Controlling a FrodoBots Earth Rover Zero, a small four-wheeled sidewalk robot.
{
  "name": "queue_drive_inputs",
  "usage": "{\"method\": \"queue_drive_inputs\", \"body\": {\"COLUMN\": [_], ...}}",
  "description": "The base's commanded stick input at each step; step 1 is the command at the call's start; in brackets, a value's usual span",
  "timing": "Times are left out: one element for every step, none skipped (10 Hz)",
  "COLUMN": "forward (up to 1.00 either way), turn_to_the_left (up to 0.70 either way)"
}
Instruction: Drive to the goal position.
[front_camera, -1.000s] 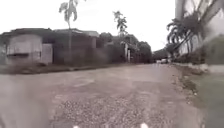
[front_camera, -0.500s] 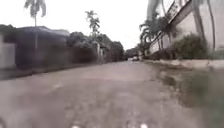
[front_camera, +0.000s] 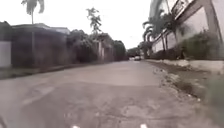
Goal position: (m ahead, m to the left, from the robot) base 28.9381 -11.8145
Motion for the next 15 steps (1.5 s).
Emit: {"method": "queue_drive_inputs", "body": {"forward": [1.0, 1.0, 1.0, 1.0, 1.0, 1.0, 1.0, 1.0, 1.0, 1.0, 1.0, 1.0, 1.0, 0.99, 0.98], "turn_to_the_left": [0.01, 0.01, 0.01, 0.01, 0.01, 0.01, 0.01, 0.01, 0.01, -0.12, -0.37, -0.2, 0.01, 0.01, 0.02]}}
